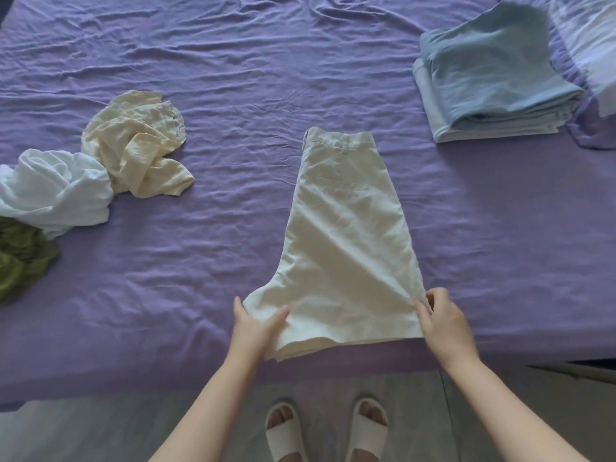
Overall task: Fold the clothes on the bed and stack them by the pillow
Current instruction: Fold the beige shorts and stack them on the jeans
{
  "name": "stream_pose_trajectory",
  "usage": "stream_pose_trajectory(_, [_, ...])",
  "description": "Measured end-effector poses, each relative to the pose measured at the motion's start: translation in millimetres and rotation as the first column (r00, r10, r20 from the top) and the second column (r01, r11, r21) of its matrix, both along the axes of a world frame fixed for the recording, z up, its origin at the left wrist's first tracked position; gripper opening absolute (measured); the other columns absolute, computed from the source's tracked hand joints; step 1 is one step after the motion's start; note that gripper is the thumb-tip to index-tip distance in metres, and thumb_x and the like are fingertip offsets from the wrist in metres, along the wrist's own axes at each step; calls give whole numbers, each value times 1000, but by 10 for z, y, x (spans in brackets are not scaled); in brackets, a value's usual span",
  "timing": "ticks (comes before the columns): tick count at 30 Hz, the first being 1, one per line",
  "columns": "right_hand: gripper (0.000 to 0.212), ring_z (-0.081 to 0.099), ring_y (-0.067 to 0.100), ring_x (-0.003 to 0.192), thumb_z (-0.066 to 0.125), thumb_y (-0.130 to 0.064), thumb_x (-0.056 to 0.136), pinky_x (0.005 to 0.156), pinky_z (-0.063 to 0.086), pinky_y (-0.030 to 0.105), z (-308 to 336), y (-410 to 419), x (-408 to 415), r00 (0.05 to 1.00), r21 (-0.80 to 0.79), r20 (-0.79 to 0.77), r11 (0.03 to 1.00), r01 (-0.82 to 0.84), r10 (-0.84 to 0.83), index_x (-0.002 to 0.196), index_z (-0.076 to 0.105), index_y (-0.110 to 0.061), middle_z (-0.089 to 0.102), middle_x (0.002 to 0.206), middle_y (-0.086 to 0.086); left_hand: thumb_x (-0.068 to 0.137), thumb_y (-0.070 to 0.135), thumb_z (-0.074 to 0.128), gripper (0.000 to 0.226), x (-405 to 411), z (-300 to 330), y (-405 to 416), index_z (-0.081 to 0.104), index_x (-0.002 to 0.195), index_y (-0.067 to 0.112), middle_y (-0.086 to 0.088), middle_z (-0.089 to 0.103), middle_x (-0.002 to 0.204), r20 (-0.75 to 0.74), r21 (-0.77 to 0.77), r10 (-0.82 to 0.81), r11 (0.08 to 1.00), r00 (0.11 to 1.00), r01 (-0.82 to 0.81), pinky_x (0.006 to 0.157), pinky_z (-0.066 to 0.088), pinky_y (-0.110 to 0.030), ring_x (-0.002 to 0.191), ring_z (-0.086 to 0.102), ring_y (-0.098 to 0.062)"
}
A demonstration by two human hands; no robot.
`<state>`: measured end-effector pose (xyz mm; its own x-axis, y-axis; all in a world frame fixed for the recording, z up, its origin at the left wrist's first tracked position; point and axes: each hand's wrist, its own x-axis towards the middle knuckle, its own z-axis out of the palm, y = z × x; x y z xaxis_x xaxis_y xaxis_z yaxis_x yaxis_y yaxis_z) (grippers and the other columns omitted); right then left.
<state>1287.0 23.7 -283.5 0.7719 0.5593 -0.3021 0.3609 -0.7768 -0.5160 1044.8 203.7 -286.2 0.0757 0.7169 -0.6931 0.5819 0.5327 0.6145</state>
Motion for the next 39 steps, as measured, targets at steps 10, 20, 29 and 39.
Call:
stream_pose_trajectory(10, [49,61,35,98,78,-3,62,81,47,45,219,46,34,902,-257,251,922,-289,353,107,60,-4,64,104,14,79,17,61,98,62,289,-259,-5,150,22,-15,22,151,-464,252,-243,886,852,390,110,30,-42,135,28,-33])
stream_pose_trajectory(20, [57,-2,17,146,29,-41,99,117,5,37,124,946,26,791,-237,94,785,-572,604,149,8,-26,2,159,0,91,2,32,66,1061,185,14,11,151,20,-2,0,160,-683,317,-621,222,385,922,116,-12,-38,146,-10,-21])
stream_pose_trajectory(29, [66,-4,15,145,19,-61,89,111,5,45,-390,1330,413,716,-270,288,771,-576,636,140,39,-24,33,148,10,87,59,35,67,1272,-403,714,38,144,24,-16,30,151,-738,335,-611,36,286,942,110,15,-41,139,28,-36])
stream_pose_trajectory(39, [61,-4,29,144,-3,-60,90,112,-5,56,-280,2341,902,748,-282,331,817,-503,575,146,7,-37,-2,155,4,94,44,34,55,1989,-278,1576,38,143,20,-10,33,151,-730,524,-551,-73,404,848,110,15,-53,140,25,-34])
